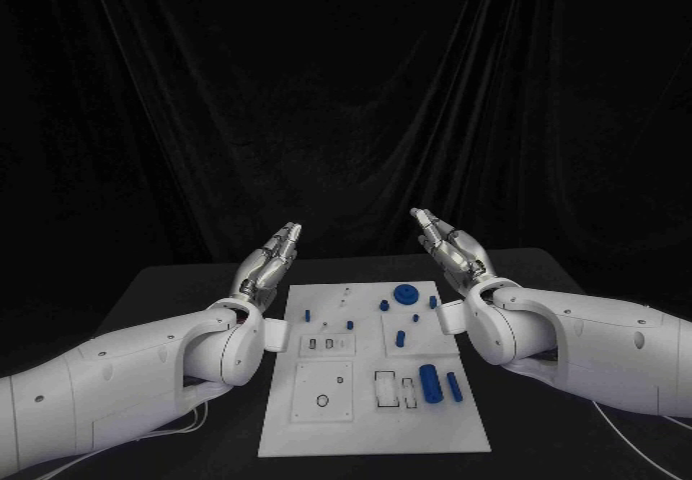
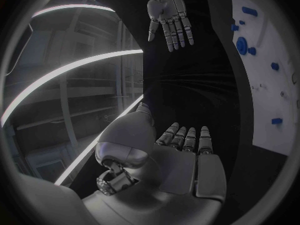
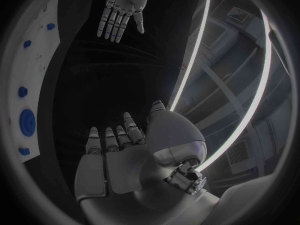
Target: Assemble the parts on the task board
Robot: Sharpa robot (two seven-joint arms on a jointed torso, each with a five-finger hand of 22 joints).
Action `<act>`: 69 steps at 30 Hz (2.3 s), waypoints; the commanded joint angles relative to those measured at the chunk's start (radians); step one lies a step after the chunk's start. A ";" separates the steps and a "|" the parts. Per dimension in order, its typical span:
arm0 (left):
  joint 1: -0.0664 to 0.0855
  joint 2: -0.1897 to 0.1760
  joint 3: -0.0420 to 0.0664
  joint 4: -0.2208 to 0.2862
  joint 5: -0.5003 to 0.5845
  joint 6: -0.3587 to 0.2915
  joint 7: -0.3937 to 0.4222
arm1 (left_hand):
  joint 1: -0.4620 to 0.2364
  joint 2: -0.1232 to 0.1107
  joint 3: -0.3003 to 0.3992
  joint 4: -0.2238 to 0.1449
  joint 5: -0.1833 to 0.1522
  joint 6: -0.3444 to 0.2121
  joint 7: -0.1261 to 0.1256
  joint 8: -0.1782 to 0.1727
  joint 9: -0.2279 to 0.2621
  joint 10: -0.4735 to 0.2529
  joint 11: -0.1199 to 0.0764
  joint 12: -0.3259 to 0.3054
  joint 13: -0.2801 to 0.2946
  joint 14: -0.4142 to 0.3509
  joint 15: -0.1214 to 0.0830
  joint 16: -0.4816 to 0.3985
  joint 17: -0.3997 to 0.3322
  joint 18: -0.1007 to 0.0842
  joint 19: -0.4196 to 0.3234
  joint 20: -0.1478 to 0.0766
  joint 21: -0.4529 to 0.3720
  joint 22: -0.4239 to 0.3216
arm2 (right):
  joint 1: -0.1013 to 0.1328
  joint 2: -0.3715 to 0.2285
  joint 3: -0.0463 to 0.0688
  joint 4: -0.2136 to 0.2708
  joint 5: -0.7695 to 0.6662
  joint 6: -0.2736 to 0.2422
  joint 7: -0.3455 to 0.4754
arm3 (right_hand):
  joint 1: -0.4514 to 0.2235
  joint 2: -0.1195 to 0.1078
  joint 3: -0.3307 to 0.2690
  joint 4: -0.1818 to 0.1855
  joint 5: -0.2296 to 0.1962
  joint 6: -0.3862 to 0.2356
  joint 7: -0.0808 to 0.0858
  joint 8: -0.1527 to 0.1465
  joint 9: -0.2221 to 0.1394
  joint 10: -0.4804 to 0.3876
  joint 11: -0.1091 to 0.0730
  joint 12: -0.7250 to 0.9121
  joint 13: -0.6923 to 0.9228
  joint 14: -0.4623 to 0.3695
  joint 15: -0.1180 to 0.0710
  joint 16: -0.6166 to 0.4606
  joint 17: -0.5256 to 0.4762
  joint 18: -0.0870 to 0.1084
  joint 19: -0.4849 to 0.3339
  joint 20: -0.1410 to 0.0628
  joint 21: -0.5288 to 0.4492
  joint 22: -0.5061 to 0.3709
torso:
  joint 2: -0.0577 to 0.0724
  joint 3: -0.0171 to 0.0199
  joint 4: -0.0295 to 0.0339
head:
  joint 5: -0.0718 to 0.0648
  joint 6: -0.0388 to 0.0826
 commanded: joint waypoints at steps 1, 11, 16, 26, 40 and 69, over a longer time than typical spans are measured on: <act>0.022 0.009 -0.019 -0.022 0.024 0.253 0.102 | 0.030 0.004 -0.004 0.006 0.005 0.014 0.003 0.005 0.002 0.000 -0.002 -0.007 -0.002 0.003 -0.004 -0.004 -0.002 0.020 0.000 0.010 -0.006 -0.001 | 0.017 0.002 -0.013 -0.011 0.000 0.164 0.057 | 0.026 0.001 -0.010 0.002 0.002 0.017 0.011 0.012 0.003 0.001 0.042 0.024 0.005 0.000 0.016 -0.004 -0.002 0.012 -0.001 0.011 -0.004 -0.001 | 0.000 0.0002 0.0001 | 0.000 0.000; 0.062 0.023 -0.073 -0.066 0.040 0.455 0.162 | 0.132 0.008 0.020 0.007 0.124 0.093 0.053 0.020 0.011 0.000 0.046 -0.007 -0.002 0.003 0.040 -0.004 -0.002 0.006 0.000 0.042 -0.006 -0.001 | 0.026 0.003 -0.024 -0.017 0.001 0.188 0.064 | 0.026 0.001 -0.020 0.003 -0.003 0.113 0.058 0.054 0.013 0.039 0.123 0.155 0.025 0.000 0.060 -0.004 -0.002 -0.019 -0.001 0.021 -0.004 -0.001 | 0.000 0.0002 0.0001 | 0.000 0.000; 0.068 0.011 -0.080 -0.105 -0.012 0.605 0.189 | 0.233 0.000 0.046 -0.008 0.233 0.101 0.054 0.021 0.012 0.000 0.054 -0.007 -0.002 0.003 0.066 -0.004 -0.002 0.039 0.000 0.105 -0.006 -0.001 | 0.046 -0.010 -0.024 -0.053 -0.043 0.325 0.043 | 0.053 -0.004 -0.023 0.001 0.015 0.140 0.050 0.060 0.015 0.053 0.155 0.230 0.032 0.034 0.099 0.051 0.036 -0.032 0.047 0.047 0.035 0.026 | 0.006 -0.0028 0.0012 | 0.004 -0.083; 0.077 -0.067 -0.080 -0.074 -0.113 0.595 0.192 | 0.402 -0.022 0.178 -0.149 0.403 0.173 0.041 0.040 0.020 0.070 0.139 0.040 0.024 0.048 0.166 0.044 0.017 0.047 0.044 0.213 0.029 0.020 | 0.101 -0.019 -0.024 -0.069 -0.198 0.241 0.066 | 0.183 -0.057 -0.027 -0.004 0.021 0.267 0.060 0.120 0.026 0.106 0.155 0.446 0.046 0.391 0.160 0.392 0.160 0.017 0.502 0.148 0.273 0.130 | 0.017 -0.0042 0.0039 | -0.006 -0.118; 0.149 -0.120 -0.080 -0.046 -0.139 0.546 0.210 | 0.429 -0.059 0.241 -0.099 0.427 0.201 0.050 0.038 0.023 0.097 0.187 0.146 0.036 0.149 0.217 0.163 0.039 0.025 0.112 0.230 0.065 0.032 | 0.244 -0.086 -0.024 -0.038 -0.845 0.025 -0.251 | 0.446 -0.087 0.064 -0.134 0.100 0.394 0.055 0.154 0.032 0.519 0.184 0.660 0.065 1.118 0.042 0.621 0.233 0.011 1.104 0.037 0.485 0.195 | 0.052 -0.0095 0.0088 | -0.006 -0.146; 0.191 -0.139 -0.080 -0.029 -0.141 0.501 0.261 | 0.491 -0.109 0.328 -0.034 0.490 0.425 0.125 0.104 0.041 0.236 0.190 0.409 0.059 0.318 0.220 0.347 0.056 0.011 0.200 0.229 0.102 0.038 | 0.252 0.029 -0.024 -0.101 -1.718 0.392 -0.710 | 0.393 -0.296 0.231 -0.074 0.062 0.582 0.040 0.002 0.056 0.864 0.113 0.281 0.091 1.459 -0.051 1.329 1.047 -0.054 1.319 -0.057 1.274 1.037 | 0.201 -0.0336 0.0583 | -0.057 -0.046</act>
